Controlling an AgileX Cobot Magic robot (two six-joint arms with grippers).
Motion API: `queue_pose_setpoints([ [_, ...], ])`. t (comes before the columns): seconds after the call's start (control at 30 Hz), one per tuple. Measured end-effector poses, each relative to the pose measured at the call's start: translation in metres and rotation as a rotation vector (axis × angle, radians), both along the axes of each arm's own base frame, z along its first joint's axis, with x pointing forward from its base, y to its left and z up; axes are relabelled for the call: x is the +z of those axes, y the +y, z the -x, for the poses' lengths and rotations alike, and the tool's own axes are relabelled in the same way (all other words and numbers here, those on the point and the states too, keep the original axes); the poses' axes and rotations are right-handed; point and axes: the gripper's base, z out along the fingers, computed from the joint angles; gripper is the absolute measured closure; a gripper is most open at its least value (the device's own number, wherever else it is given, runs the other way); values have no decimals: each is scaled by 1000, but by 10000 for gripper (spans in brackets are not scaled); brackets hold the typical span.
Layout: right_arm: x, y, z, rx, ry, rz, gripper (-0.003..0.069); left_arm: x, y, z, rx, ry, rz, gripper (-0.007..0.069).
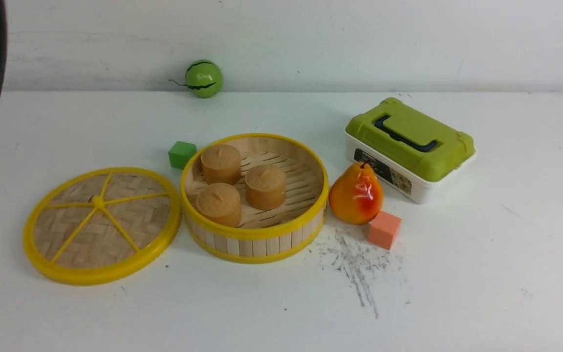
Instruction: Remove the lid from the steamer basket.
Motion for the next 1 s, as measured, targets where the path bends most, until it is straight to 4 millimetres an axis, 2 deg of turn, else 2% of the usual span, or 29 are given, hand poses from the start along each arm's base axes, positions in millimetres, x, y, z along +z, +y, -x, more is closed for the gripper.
queue_pose_setpoints([
  [0.1, 0, 0, 0, 0, 0, 0, 419, -24, 2, 34, -1, -61, 6, 636],
  [0.13, 0, 0, 0, 0, 0, 0, 419, -25, 2, 36, -1, -65, 6, 636],
  [0.17, 0, 0, 0, 0, 0, 0, 419, -35, 3, 52, 1, -94, 4, 636],
  [0.27, 0, 0, 0, 0, 0, 0, 419, -54, 5, 79, 4, -139, -9, 636],
  [0.33, 0, 0, 0, 0, 0, 0, 419, -65, 6, 93, 6, -158, -11, 636],
  [0.4, 0, 0, 0, 0, 0, 0, 419, -71, 7, 100, 6, -164, -11, 636],
  [0.47, 0, 0, 0, 0, 0, 0, 419, -86, 8, 110, 7, -158, -14, 636],
  [0.57, 0, 0, 0, 0, 0, 0, 419, -100, 8, 114, 7, -135, -13, 636],
  [1.0, 0, 0, 0, 0, 0, 0, 419, -153, 6, 100, -3, 25, 1, 636],
])
